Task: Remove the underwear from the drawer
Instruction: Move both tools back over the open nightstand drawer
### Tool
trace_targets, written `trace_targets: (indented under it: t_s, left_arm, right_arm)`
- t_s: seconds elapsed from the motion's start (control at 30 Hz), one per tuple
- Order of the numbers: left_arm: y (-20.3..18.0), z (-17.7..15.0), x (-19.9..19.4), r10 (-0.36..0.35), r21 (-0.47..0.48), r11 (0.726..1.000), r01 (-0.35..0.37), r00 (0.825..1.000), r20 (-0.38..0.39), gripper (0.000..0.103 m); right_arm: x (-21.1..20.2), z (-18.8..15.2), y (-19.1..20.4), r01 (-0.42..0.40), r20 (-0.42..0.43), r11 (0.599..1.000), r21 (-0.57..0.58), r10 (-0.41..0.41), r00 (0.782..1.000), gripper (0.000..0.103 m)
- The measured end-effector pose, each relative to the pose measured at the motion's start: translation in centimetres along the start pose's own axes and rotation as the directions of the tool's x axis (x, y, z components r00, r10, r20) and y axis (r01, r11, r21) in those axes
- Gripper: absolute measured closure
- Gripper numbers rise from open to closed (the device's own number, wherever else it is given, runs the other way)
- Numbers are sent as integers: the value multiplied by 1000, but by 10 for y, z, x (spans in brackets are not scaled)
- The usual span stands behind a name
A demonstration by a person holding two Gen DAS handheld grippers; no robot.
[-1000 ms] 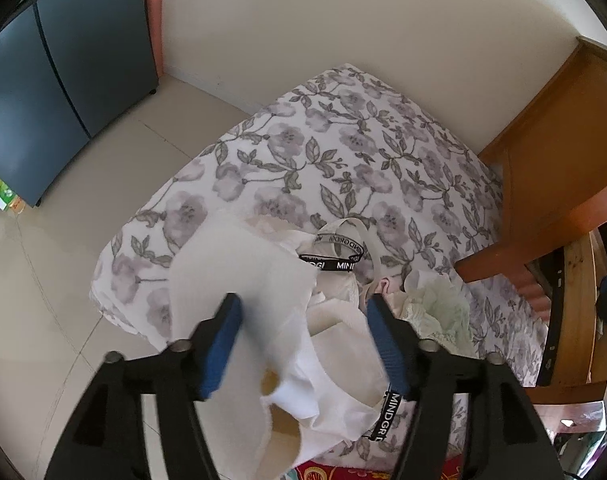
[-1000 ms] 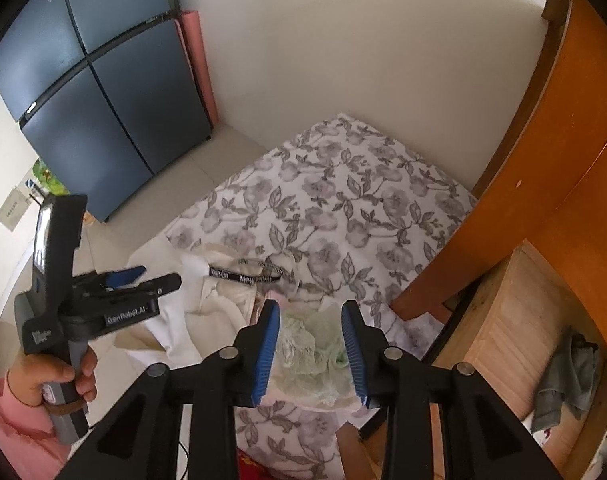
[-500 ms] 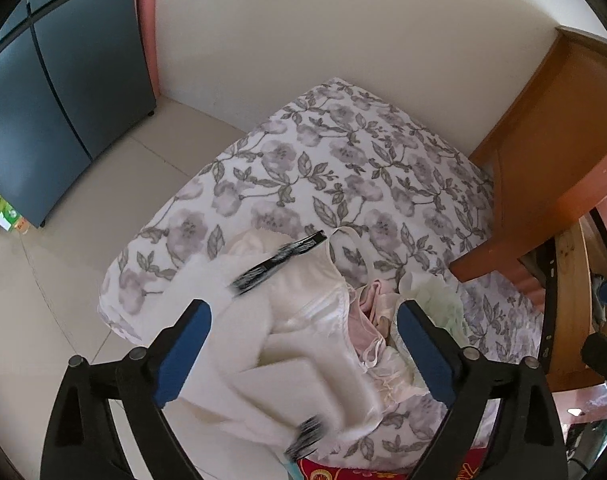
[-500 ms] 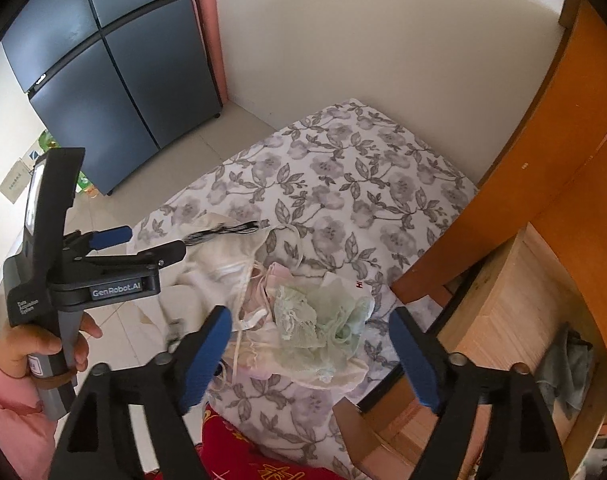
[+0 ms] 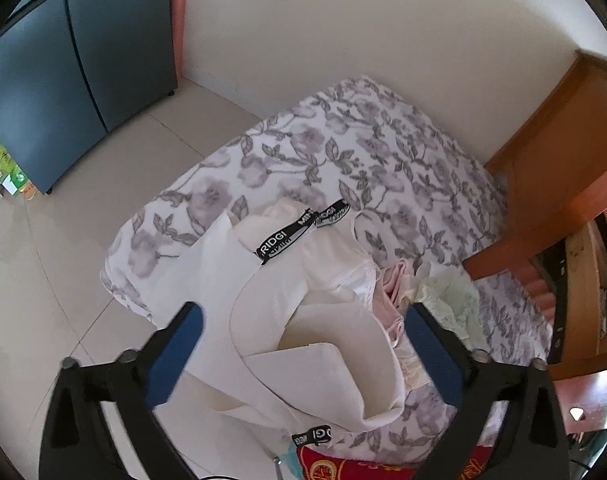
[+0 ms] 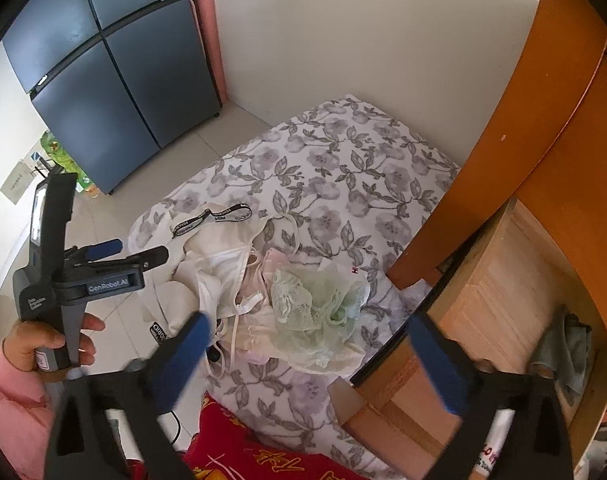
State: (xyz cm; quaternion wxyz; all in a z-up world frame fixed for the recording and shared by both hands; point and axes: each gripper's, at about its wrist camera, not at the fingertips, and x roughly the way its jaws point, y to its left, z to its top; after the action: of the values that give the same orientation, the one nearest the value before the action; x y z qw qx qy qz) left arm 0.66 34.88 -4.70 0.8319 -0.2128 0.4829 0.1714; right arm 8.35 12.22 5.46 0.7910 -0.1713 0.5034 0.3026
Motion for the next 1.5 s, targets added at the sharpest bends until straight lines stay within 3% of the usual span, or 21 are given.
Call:
trace_targets:
  t_s: [0.23, 0.63, 0.87, 1.07, 1.5]
  left_arm:
    - [-15, -6, -31, -21, 37, 999, 18, 997, 68, 0]
    - [-54, -18, -73, -27, 110, 994, 16, 995, 96, 0]
    - [-88, -26, -94, -39, 165, 986, 16, 990, 139, 0]
    - [-126, -32, -105, -63, 215, 976, 26, 985, 164, 0]
    - [-217, -57, -104, -116, 401, 914, 64, 987, 107, 0]
  right_arm:
    - [-20, -12, 4, -3, 40, 1000, -29, 4, 999, 0]
    - [-73, -48, -16, -17, 140, 1000, 5, 17, 990, 0]
    - [-103, -88, -63, -7, 221, 989, 147, -26, 975, 0]
    - [-117, -131, -112, 13, 239, 954, 300, -88, 967, 0]
    - [-132, -193, -188, 15, 244, 874, 486, -152, 958, 0]
